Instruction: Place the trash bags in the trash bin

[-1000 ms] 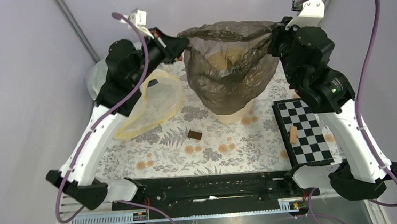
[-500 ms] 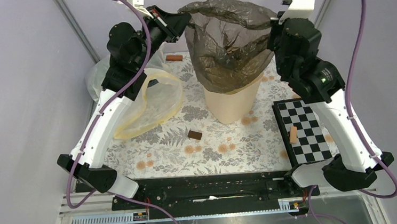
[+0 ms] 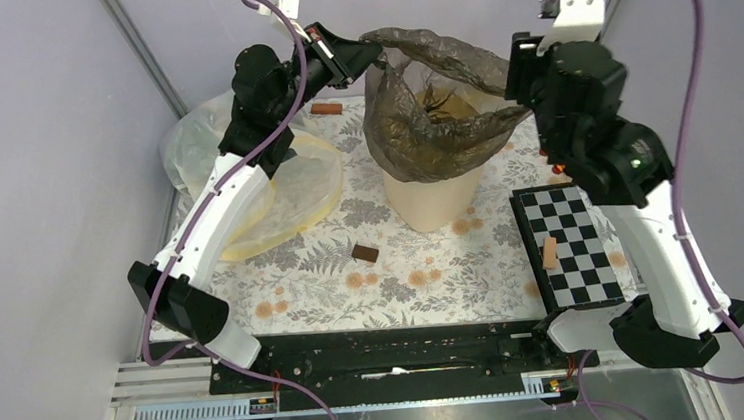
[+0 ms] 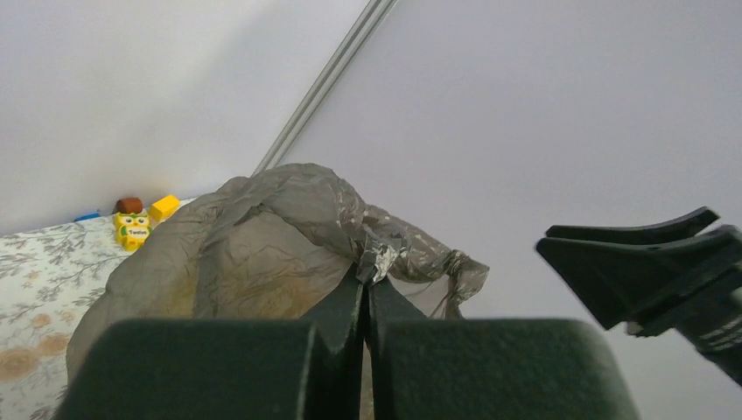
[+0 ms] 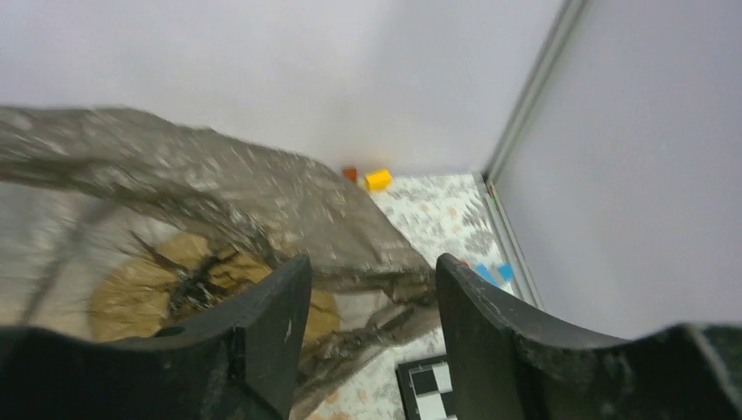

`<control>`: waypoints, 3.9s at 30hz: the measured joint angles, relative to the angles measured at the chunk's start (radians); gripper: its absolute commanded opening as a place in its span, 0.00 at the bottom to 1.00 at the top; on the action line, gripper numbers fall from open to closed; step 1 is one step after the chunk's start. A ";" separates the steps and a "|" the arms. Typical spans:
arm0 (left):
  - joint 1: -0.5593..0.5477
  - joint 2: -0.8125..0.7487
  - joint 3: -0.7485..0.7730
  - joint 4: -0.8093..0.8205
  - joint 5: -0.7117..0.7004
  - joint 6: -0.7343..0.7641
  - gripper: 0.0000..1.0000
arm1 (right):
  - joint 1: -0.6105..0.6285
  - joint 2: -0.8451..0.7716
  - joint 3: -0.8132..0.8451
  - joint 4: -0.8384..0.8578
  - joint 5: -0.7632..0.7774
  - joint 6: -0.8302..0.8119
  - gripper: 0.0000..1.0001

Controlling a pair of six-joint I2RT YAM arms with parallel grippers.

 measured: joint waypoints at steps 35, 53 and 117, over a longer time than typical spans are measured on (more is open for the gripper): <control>0.073 0.026 0.000 0.202 0.265 -0.218 0.00 | -0.021 0.482 0.050 -0.122 -0.624 -0.011 0.00; 0.141 0.040 -0.029 0.267 0.333 -0.291 0.00 | -0.064 0.669 0.071 -0.385 -0.584 0.029 0.00; 0.154 0.021 -0.167 0.151 0.372 -0.141 0.00 | -0.218 0.362 0.353 -0.356 -0.331 0.005 1.00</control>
